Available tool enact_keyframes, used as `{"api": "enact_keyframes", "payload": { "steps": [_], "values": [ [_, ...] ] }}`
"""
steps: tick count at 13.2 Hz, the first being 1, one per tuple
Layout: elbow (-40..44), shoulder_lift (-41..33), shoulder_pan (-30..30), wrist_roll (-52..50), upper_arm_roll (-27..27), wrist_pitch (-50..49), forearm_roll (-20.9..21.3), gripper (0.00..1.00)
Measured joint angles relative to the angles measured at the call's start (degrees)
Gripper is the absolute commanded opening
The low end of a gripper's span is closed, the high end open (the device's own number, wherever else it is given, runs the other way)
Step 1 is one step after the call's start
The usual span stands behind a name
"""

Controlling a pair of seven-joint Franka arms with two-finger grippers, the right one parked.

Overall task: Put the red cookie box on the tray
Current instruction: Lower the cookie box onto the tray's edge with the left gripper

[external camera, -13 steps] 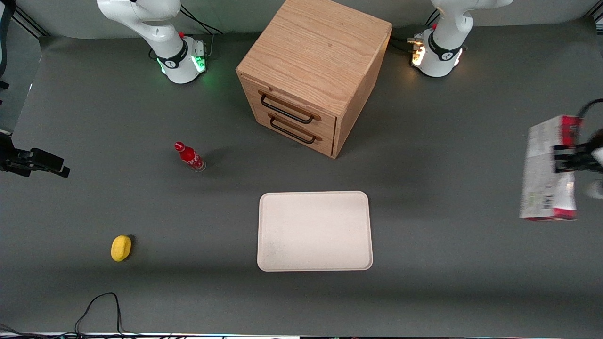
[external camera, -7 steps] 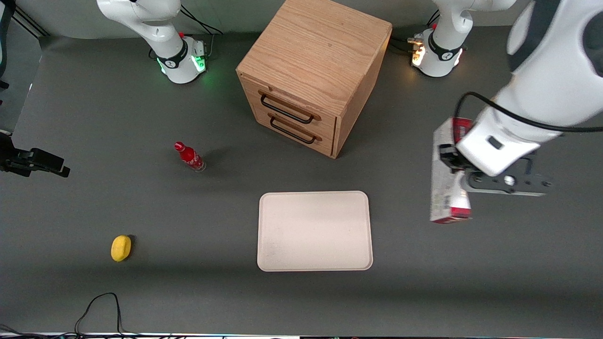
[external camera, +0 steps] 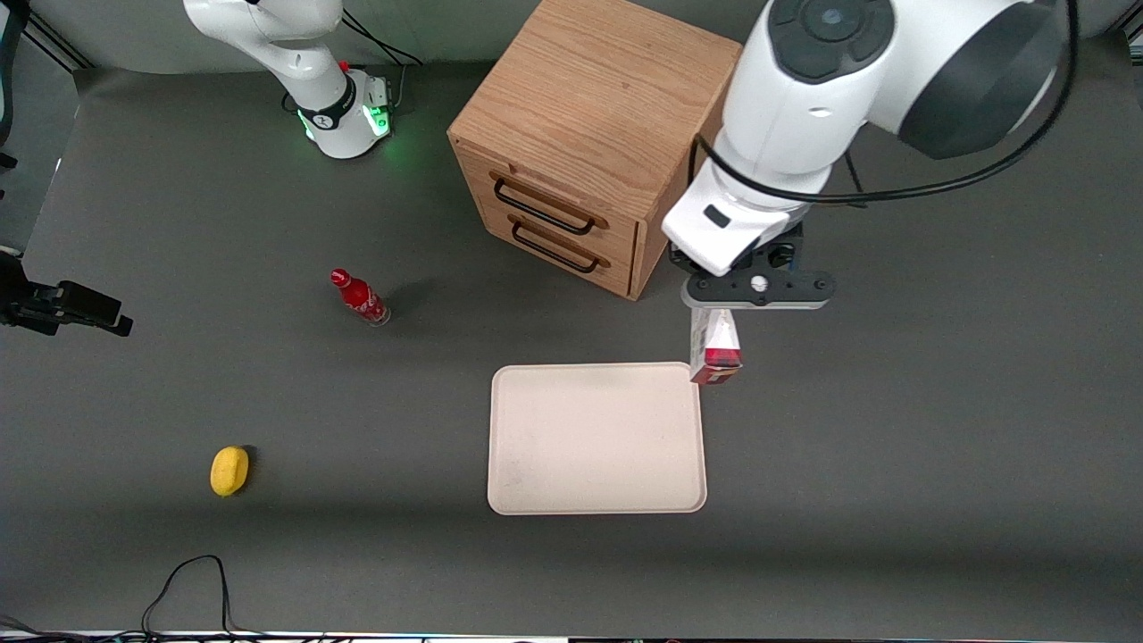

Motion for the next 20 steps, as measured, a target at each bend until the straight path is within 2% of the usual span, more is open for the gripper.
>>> {"api": "enact_keyframes", "payload": {
  "steps": [4, 11, 20],
  "values": [
    [-0.66, 5.01, 0.58, -0.09, 0.60, 3.63, 0.20, 0.00],
    [-14.42, 11.06, 0.69, -0.09, 4.04, 25.21, 1.11, 0.00],
    [-18.05, 18.80, 0.71, -1.15, 6.00, 37.30, 3.24, 0.00]
  ]
}}
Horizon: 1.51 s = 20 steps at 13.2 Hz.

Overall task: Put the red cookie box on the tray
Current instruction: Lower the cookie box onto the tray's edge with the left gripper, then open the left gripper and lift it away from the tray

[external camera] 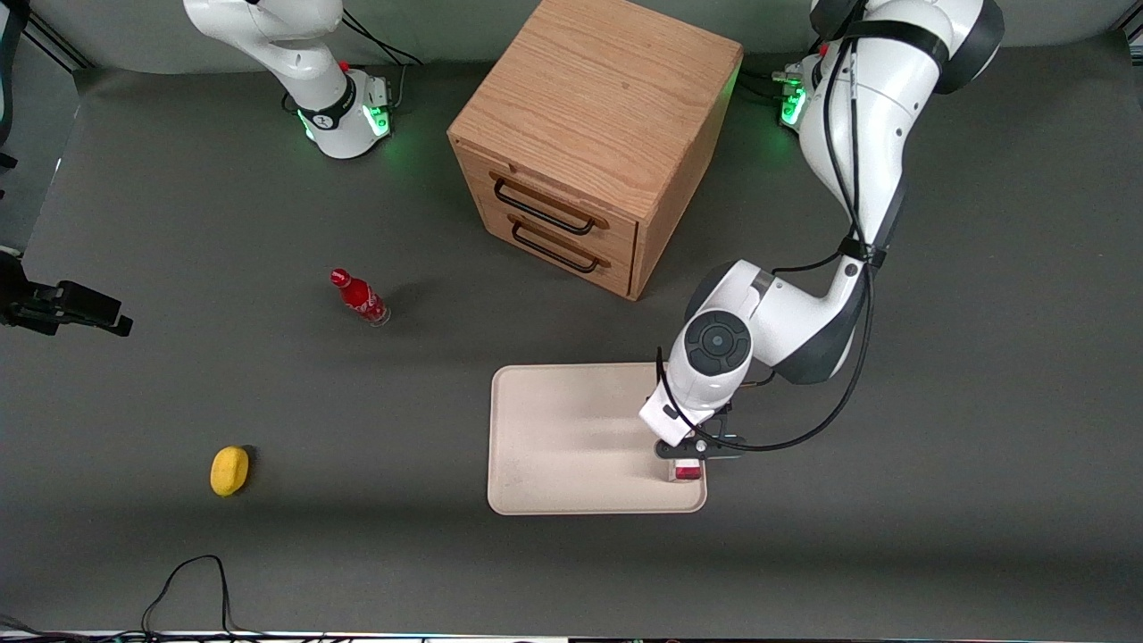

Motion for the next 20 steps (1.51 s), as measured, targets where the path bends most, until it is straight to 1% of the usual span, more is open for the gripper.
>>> {"api": "enact_keyframes", "payload": {
  "steps": [1, 3, 5, 6, 8, 9, 10, 13, 15, 17, 20],
  "values": [
    [-0.03, 0.24, 0.00, -0.05, 0.08, 0.09, 0.07, 0.00],
    [-0.04, 0.32, 0.00, -0.13, 0.09, 0.11, 0.19, 0.45],
    [-0.01, 0.30, 0.00, -0.13, 0.10, 0.13, 0.29, 0.65],
    [-0.01, 0.30, 0.00, -0.13, 0.11, 0.13, 0.33, 0.73],
    [-0.01, 0.30, 0.00, -0.15, 0.16, 0.13, 0.37, 0.87],
    [0.00, 0.30, 0.00, -0.19, 0.17, 0.13, 0.38, 0.97],
    [0.01, 0.30, 0.00, -0.26, 0.19, 0.13, 0.38, 1.00],
    [0.36, 0.02, 0.02, -1.58, 0.24, 0.06, 0.38, 1.00],
    [1.06, -1.60, 0.08, -2.49, 0.23, -2.18, 0.36, 1.00],
    [2.24, -6.04, 0.16, -2.73, 0.20, -9.21, 0.17, 1.00],
    [3.30, -16.27, 0.38, -2.74, 0.17, -22.91, -1.60, 1.00]
  ]
}}
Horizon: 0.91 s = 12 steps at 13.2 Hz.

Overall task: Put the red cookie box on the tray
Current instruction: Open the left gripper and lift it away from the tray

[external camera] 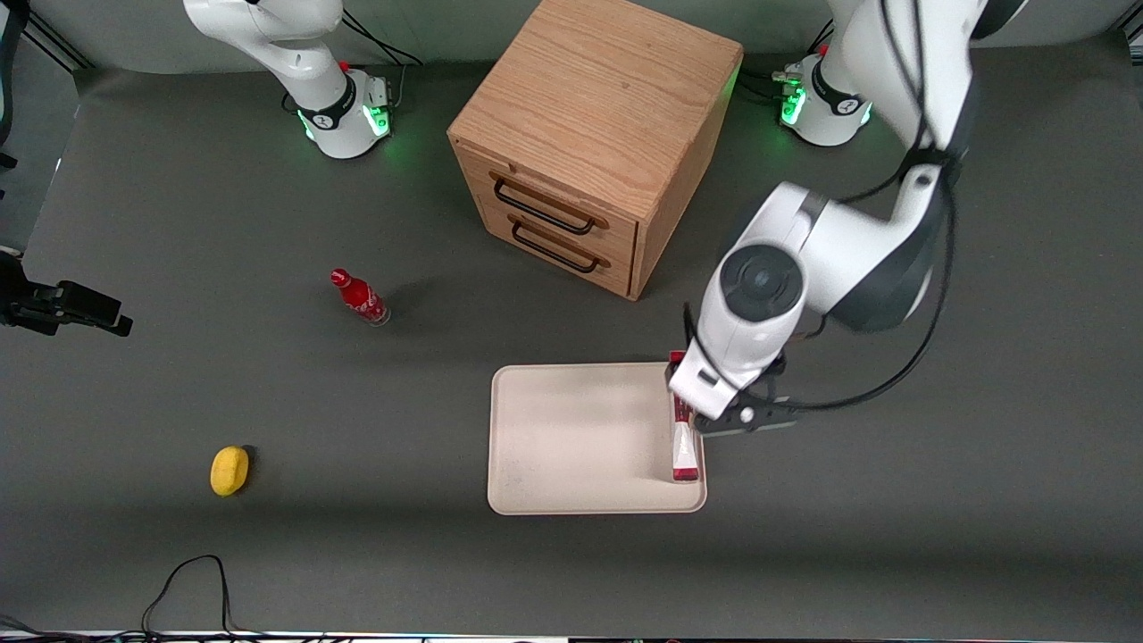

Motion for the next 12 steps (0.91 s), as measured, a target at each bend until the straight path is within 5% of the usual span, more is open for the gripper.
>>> {"api": "enact_keyframes", "payload": {
  "steps": [6, 12],
  "values": [
    [-0.41, -15.54, 1.11, 1.00, 0.10, -14.42, -0.52, 1.00],
    [-11.28, -25.77, 16.88, 18.69, 0.72, -14.49, -4.77, 1.00]
  ]
}}
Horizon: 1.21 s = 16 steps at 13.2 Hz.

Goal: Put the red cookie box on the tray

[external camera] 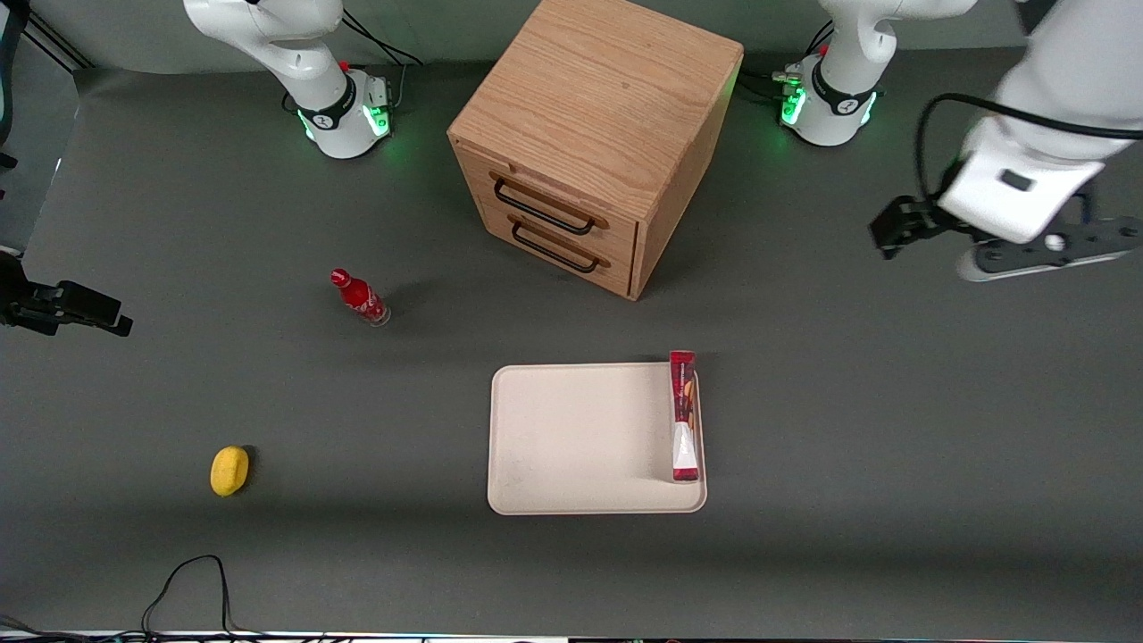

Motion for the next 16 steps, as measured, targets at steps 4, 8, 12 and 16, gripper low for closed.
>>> {"api": "enact_keyframes", "payload": {
  "steps": [4, 8, 12, 16],
  "values": [
    [-11.30, -4.92, 9.03, 10.35, 0.22, 6.84, -2.18, 1.00],
    [-14.26, -5.57, 12.32, 12.82, 0.29, 10.89, -2.51, 1.00],
    [-14.85, -5.53, 11.59, 13.05, 1.82, 13.91, -3.34, 1.00],
    [-14.36, -5.03, 4.28, 13.69, 10.69, 14.69, -4.95, 1.00]
  ]
}}
